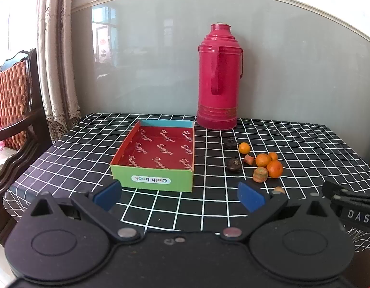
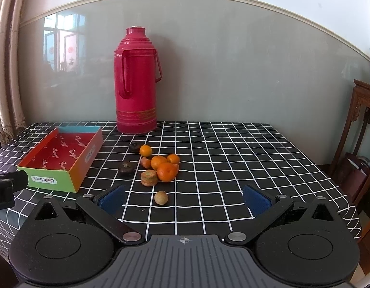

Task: Organize fruits
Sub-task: 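Move the left gripper toward the small tan round fruit by the oranges, then grasp the tan round fruit with the left gripper and lift it, then drop the tan fruit into the red box while the right gripper grasps a mandarin, then carry the mandarin over the red box and open the right gripper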

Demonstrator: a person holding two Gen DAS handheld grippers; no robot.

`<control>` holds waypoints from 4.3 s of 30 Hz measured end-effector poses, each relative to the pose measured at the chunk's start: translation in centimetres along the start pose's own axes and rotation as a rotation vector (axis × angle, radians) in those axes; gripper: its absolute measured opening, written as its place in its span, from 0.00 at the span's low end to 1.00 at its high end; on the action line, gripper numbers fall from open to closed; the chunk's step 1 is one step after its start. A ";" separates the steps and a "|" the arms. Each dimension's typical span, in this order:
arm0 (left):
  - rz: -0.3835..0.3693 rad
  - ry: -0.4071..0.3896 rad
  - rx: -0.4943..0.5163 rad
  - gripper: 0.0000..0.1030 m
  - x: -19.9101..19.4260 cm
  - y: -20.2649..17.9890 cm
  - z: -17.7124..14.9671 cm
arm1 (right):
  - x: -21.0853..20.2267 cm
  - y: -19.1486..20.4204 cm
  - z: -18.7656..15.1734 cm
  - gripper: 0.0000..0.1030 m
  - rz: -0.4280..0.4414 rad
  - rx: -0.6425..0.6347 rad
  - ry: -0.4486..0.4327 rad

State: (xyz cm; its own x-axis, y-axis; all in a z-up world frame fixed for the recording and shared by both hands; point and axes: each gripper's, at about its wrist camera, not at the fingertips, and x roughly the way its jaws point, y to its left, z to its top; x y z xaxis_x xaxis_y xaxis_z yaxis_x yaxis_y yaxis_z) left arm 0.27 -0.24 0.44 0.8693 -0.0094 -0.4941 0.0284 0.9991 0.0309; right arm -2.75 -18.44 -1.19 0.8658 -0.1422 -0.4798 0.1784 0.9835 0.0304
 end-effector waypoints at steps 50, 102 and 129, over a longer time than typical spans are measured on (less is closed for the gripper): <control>-0.437 0.093 0.318 0.24 17.5 -15.4 -5.3 | 11.2 -12.1 -3.4 1.00 -0.309 0.309 -0.156; 0.231 -0.080 -0.146 0.86 15.1 7.7 1.3 | 20.5 -2.4 -0.8 0.93 0.096 0.309 -0.003; 0.310 0.004 -0.235 0.93 15.0 11.9 -0.6 | 17.7 3.2 0.2 0.41 0.337 0.183 -0.129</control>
State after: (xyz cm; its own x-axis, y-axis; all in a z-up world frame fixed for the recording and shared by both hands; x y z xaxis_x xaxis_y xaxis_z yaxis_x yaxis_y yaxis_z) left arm 13.36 11.58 -7.08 0.8168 0.2940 -0.4963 -0.3495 0.9367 -0.0203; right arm 13.20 -17.83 -9.42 0.9396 0.1607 -0.3022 -0.0555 0.9428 0.3288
